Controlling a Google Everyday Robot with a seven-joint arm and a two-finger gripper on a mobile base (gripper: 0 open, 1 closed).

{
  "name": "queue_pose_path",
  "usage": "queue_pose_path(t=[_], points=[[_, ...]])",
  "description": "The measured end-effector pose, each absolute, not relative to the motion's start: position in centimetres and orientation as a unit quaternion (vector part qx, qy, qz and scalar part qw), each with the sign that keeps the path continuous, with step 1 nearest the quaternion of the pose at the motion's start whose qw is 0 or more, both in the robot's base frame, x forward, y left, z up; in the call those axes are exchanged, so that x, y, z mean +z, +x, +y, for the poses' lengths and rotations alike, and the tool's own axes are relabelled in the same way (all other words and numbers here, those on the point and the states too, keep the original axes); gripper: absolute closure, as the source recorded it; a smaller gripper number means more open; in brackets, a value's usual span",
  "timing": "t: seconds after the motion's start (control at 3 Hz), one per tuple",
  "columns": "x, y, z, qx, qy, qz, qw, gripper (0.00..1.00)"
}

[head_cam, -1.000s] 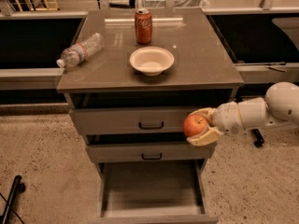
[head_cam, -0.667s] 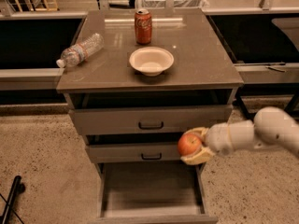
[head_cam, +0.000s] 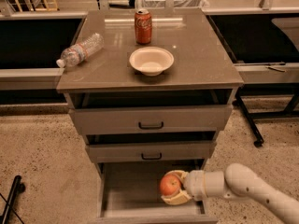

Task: Place apple into bottom drawer

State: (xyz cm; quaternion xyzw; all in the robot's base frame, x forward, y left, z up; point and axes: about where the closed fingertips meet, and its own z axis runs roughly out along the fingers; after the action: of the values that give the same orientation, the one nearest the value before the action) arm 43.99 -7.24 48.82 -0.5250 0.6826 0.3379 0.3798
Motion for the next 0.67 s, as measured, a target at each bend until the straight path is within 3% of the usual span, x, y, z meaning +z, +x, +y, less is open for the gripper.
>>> queue_pose_path(t=[0.33, 0.67], points=[[45.9, 42.8, -6.2, 0.370, -0.495, 0.687, 0.382, 1.00], [42.6, 44.8, -6.7, 0.339, -0.512, 0.700, 0.366, 1.00]])
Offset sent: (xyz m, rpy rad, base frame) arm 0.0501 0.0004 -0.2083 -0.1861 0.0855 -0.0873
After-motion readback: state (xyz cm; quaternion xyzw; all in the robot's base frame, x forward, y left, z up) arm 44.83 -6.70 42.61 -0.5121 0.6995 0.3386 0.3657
